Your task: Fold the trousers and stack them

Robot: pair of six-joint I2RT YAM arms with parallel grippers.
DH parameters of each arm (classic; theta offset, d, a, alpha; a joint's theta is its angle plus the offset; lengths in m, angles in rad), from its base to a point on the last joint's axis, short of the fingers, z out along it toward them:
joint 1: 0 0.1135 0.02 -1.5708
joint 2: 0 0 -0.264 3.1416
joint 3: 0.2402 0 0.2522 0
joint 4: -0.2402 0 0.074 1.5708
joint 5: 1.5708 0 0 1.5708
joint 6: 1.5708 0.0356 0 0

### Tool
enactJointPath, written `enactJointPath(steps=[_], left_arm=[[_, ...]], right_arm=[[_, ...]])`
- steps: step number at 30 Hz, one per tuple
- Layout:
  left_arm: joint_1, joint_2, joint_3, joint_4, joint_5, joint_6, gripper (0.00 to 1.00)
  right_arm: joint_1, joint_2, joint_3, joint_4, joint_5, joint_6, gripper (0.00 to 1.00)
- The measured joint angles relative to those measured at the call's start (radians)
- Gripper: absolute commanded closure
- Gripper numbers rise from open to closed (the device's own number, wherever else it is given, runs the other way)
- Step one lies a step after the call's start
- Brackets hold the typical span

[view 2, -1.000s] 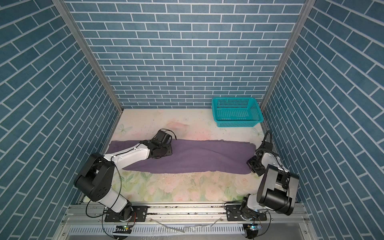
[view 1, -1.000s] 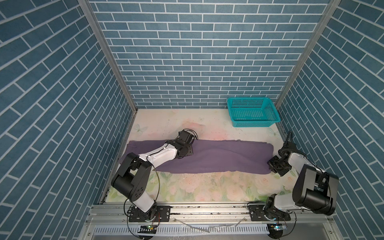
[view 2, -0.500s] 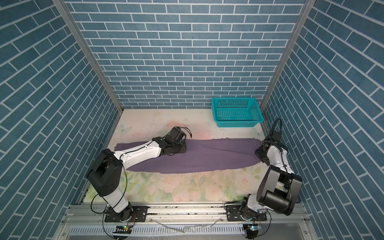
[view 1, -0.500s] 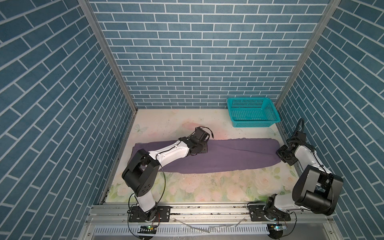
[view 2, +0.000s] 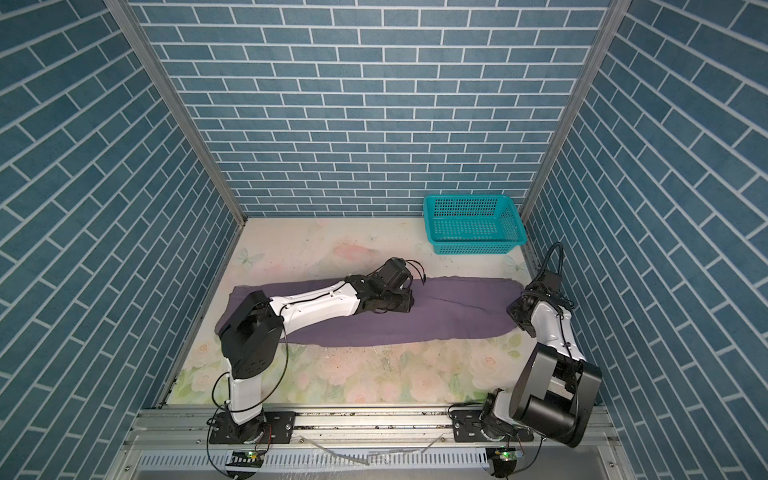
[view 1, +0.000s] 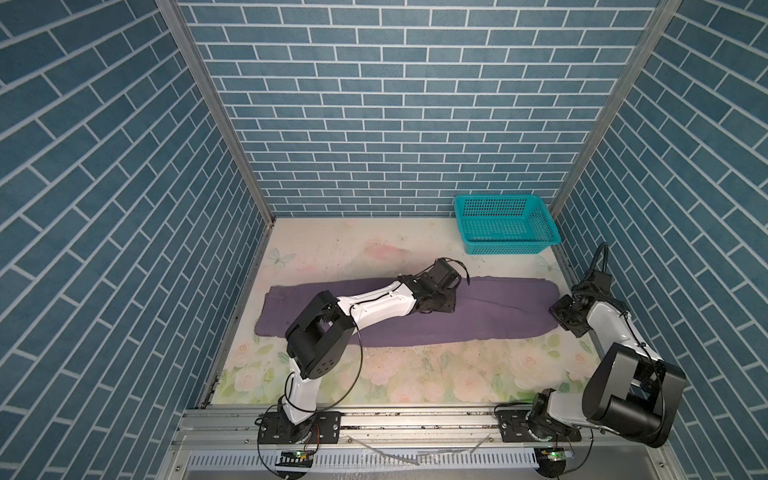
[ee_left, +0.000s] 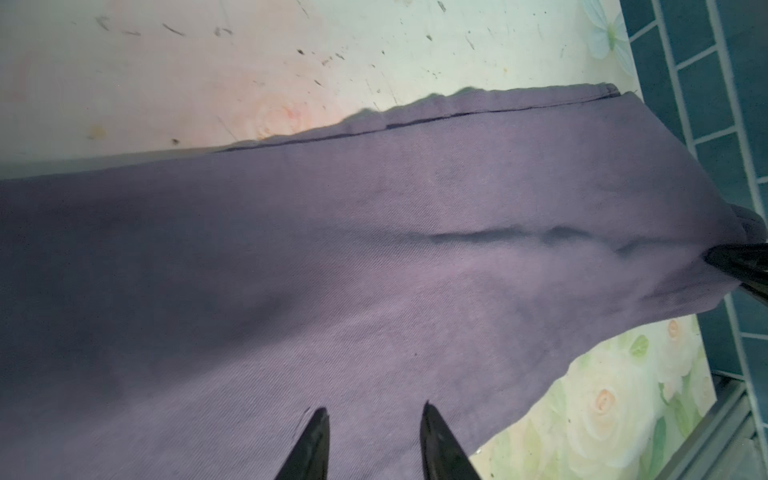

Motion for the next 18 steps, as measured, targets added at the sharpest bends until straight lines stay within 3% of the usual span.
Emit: enactJointPath(steps=[3, 8, 12, 18], left_arm=[[0.000, 0.068, 0.019, 0.029, 0.043, -0.007, 0.66], [0.001, 0.157, 0.019, 0.043, 0.101, -0.010, 0.68], [0.015, 0.158, 0.006, 0.087, 0.149, -0.023, 0.69], [0.100, 0.091, -0.138, 0.201, 0.229, -0.082, 0.70]], right_arm=[[0.047, -0.005, 0.049, -0.009, 0.007, -0.041, 1.00], [0.248, -0.013, 0.145, 0.042, 0.019, -0.111, 1.00], [0.402, -0.014, 0.156, 0.084, 0.024, -0.119, 1.00], [0.570, -0.014, 0.154, 0.106, 0.038, -0.107, 1.00]])
